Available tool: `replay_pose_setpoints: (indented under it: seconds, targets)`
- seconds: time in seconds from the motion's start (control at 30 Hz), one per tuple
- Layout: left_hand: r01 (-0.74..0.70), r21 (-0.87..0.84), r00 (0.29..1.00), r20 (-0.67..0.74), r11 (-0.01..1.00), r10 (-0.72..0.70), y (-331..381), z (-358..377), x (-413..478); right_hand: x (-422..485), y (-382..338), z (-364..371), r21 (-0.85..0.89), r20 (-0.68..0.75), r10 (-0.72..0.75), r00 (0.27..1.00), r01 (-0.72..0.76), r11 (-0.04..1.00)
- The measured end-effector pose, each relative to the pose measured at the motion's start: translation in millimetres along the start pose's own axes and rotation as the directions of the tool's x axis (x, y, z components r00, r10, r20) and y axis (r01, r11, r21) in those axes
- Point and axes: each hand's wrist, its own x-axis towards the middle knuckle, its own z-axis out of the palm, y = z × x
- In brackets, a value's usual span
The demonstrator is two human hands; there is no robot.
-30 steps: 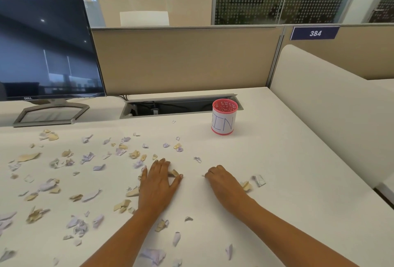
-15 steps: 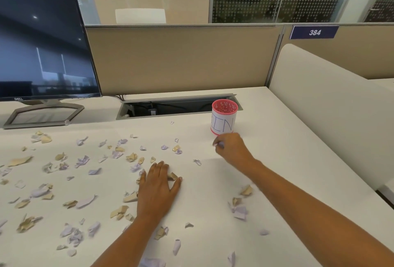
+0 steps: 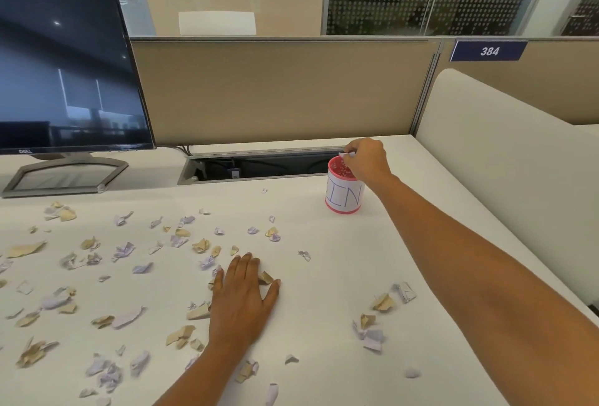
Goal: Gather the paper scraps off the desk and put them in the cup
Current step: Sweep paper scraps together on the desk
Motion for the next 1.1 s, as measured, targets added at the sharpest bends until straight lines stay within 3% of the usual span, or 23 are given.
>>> replay_pose_setpoints:
  seconds: [0.17, 0.43, 0.53, 0.67, 0.87, 1.0, 1.1]
  targets:
    - [-0.007, -0.007, 1.000, 0.000, 1.000, 0.007, -1.1, 1.2, -0.1, 3.2, 5.4, 7.3, -0.042, 0.008, 0.000, 1.000, 0.001, 0.999]
    - [-0.014, -0.030, 1.000, -0.004, 0.999, 0.014, 0.0, 0.1, -0.2, -27.9, -8.3, 20.1, 0.165, -0.057, -0.134, 0.989, 0.141, 0.976]
    - [-0.016, -0.026, 1.000, -0.005, 1.000, 0.016, 0.0, -0.1, -0.7, -44.8, -15.9, 34.7, 0.293, 0.054, -0.173, 0.983, 0.150, 0.944]
    - [-0.014, -0.025, 1.000, -0.007, 1.000, 0.014, 0.3, -0.9, -0.4, -68.5, -23.5, 62.0, 0.263, 0.280, -0.226, 0.933, 0.151, 0.953]
    - [-0.010, 0.005, 1.000, 0.008, 1.000, 0.010, 0.1, -1.3, -0.1, -91.7, -27.5, 104.6, 0.088, 0.631, -0.255, 0.733, 0.259, 0.962]
    - [-0.007, 0.009, 1.000, 0.016, 1.000, 0.006, 0.0, -1.0, -0.3, -95.5, -26.7, 121.9, -0.060, 0.731, -0.212, 0.648, 0.372, 0.926]
    - [-0.010, 0.010, 1.000, 0.009, 1.000, 0.010, 0.5, -0.4, 0.0, -104.7, -21.0, 129.7, -0.134, 0.704, -0.267, 0.658, 0.493, 0.860]
